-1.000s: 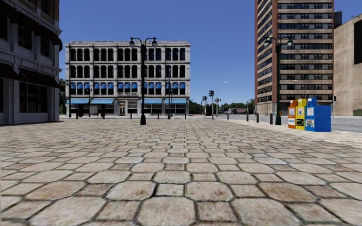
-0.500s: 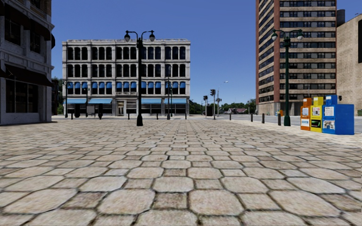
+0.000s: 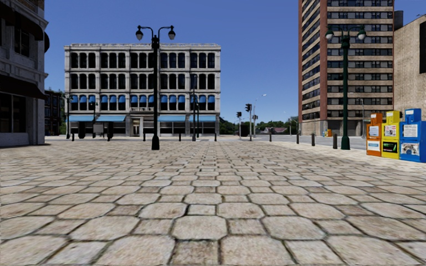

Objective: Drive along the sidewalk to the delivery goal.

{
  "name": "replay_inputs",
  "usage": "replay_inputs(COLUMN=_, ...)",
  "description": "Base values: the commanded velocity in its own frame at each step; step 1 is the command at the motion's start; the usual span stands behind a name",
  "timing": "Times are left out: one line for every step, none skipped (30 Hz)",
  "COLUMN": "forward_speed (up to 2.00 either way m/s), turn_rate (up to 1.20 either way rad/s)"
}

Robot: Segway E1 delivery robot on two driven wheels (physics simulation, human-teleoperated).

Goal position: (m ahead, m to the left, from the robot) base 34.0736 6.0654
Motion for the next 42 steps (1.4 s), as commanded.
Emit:
replay_inputs(forward_speed=2.0, turn_rate=-0.21)
replay_inputs(forward_speed=2.0, turn_rate=-0.22)
replay_inputs(forward_speed=2.0, turn_rate=-0.22)
replay_inputs(forward_speed=2.0, turn_rate=-0.22)
replay_inputs(forward_speed=2.0, turn_rate=-0.22)
replay_inputs(forward_speed=2.0, turn_rate=-0.22)
replay_inputs(forward_speed=2.0, turn_rate=-0.22)
replay_inputs(forward_speed=2.0, turn_rate=-0.22)
replay_inputs(forward_speed=2.0, turn_rate=-0.22)
replay_inputs(forward_speed=2.0, turn_rate=-0.22)
replay_inputs(forward_speed=2.0, turn_rate=-0.22)
replay_inputs(forward_speed=2.0, turn_rate=-0.22)
replay_inputs(forward_speed=2.0, turn_rate=-0.22)
replay_inputs(forward_speed=2.0, turn_rate=-0.22)
replay_inputs(forward_speed=2.0, turn_rate=-0.22)
replay_inputs(forward_speed=2.0, turn_rate=-0.22)
replay_inputs(forward_speed=2.0, turn_rate=-0.2)
replay_inputs(forward_speed=2.0, turn_rate=0.0)
replay_inputs(forward_speed=2.0, turn_rate=0.0)
replay_inputs(forward_speed=2.0, turn_rate=0.0)
replay_inputs(forward_speed=2.0, turn_rate=0.0)
replay_inputs(forward_speed=2.0, turn_rate=0.0)
replay_inputs(forward_speed=2.0, turn_rate=0.0)
replay_inputs(forward_speed=2.0, turn_rate=0.0)
replay_inputs(forward_speed=2.0, turn_rate=0.0)
replay_inputs(forward_speed=2.0, turn_rate=0.0)
replay_inputs(forward_speed=2.0, turn_rate=0.0)
replay_inputs(forward_speed=2.0, turn_rate=0.0)
replay_inputs(forward_speed=2.0, turn_rate=0.0)
replay_inputs(forward_speed=2.0, turn_rate=0.0)
replay_inputs(forward_speed=2.0, turn_rate=0.0)
replay_inputs(forward_speed=2.0, turn_rate=0.0)
replay_inputs(forward_speed=2.0, turn_rate=0.0)
replay_inputs(forward_speed=2.0, turn_rate=0.0)
replay_inputs(forward_speed=2.0, turn_rate=0.0)
replay_inputs(forward_speed=2.0, turn_rate=0.0)
replay_inputs(forward_speed=2.0, turn_rate=0.0)
replay_inputs(forward_speed=2.0, turn_rate=0.0)
replay_inputs(forward_speed=2.0, turn_rate=0.0)
replay_inputs(forward_speed=2.0, turn_rate=0.0)
replay_inputs(forward_speed=2.0, turn_rate=0.0)
replay_inputs(forward_speed=2.0, turn_rate=0.0)
